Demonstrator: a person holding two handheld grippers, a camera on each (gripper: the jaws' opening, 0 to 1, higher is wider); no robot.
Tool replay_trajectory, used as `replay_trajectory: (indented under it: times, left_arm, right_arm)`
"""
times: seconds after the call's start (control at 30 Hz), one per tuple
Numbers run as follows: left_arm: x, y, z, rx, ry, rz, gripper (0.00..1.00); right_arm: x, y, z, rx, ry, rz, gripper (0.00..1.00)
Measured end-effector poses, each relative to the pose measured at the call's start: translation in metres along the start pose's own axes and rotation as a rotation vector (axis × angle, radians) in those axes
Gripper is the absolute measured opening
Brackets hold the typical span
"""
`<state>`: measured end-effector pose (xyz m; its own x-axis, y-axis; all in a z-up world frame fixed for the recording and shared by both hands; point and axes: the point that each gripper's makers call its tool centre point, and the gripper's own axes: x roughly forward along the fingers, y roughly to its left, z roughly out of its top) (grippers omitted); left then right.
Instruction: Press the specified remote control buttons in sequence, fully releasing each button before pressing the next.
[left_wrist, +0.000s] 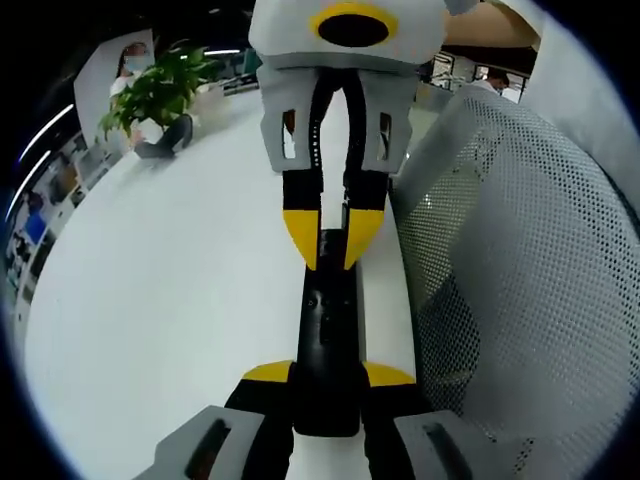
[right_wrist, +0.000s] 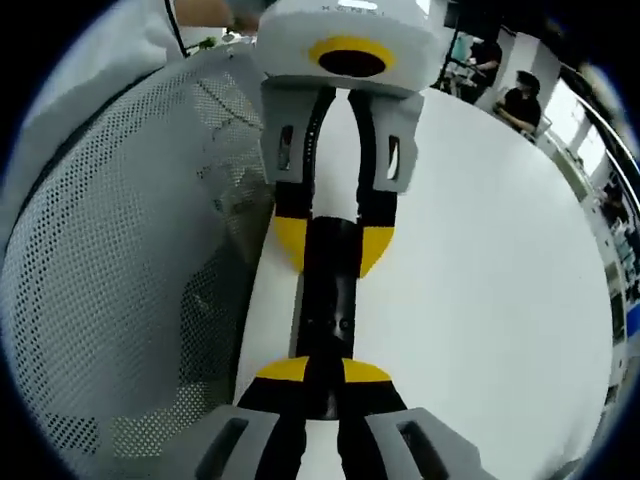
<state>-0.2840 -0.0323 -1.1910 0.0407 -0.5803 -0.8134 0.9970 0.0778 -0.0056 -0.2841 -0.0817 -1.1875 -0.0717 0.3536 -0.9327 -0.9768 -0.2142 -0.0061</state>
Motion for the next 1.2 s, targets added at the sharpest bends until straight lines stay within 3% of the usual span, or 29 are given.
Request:
replay_trajectory:
  times: [0.03, 0.2, 0.27, 0.3, 0.37, 0.43, 0.57, 0.67, 0.87, 0.93, 1.0, 1.1, 1.2]
  left_arm:
    - [0.000, 0.000, 0.000, -0.001, -0.001, 0.000, 0.24]
    - [-0.001, 0.000, 0.000, 0.002, -0.021, -0.003, 0.24]
    - [-0.001, 0.000, 0.000, 0.001, -0.030, -0.003, 0.24]
    - [-0.001, 0.000, 0.000, 0.000, -0.032, -0.003, 0.24]
    - [-0.001, 0.000, 0.000, -0.001, -0.035, 0.000, 0.24]
    - [-0.001, 0.000, 0.000, -0.002, -0.038, 0.000, 0.24]
    - [-0.001, 0.000, 0.000, -0.002, -0.042, 0.000, 0.24]
    - [-0.001, 0.000, 0.000, -0.001, -0.042, 0.000, 0.24]
    - [-0.001, 0.000, 0.000, -0.003, -0.047, 0.001, 0.24]
    - [-0.001, 0.000, 0.000, -0.004, -0.049, 0.001, 0.24]
    - [-0.001, 0.000, 0.000, -0.004, -0.049, 0.001, 0.24]
    - [-0.001, 0.000, 0.000, -0.002, -0.048, 0.000, 0.24]
    - [-0.001, 0.000, 0.000, -0.003, -0.048, 0.000, 0.24]
  right_arm:
    - [0.001, 0.000, 0.000, -0.027, 0.010, 0.009, 0.06]
    - [0.000, -0.002, 0.001, 0.051, 0.019, 0.027, 0.06]
    - [-0.001, -0.002, 0.003, 0.140, -0.053, 0.021, 0.07]
    - [-0.002, -0.003, 0.003, 0.144, -0.097, 0.009, 0.07]
    - [-0.003, -0.002, 0.003, 0.067, -0.203, -0.042, 0.07]
    - [-0.003, -0.001, 0.002, 0.134, -0.296, -0.074, 0.07]
    - [-0.001, -0.003, 0.005, 0.232, -0.376, -0.068, 0.07]
    - [0.002, -0.002, 0.010, 0.169, -0.359, -0.076, 0.08]
    - [0.005, 0.002, 0.014, -0.069, -0.196, -0.065, 0.07]
    - [0.005, 0.002, 0.014, -0.091, -0.137, -0.046, 0.07]
    - [0.006, 0.002, 0.015, -0.059, -0.071, -0.014, 0.07]
    - [0.006, 0.000, 0.016, 0.065, -0.032, 0.011, 0.06]
    - [0.004, -0.002, 0.017, 0.144, -0.039, -0.006, 0.06]
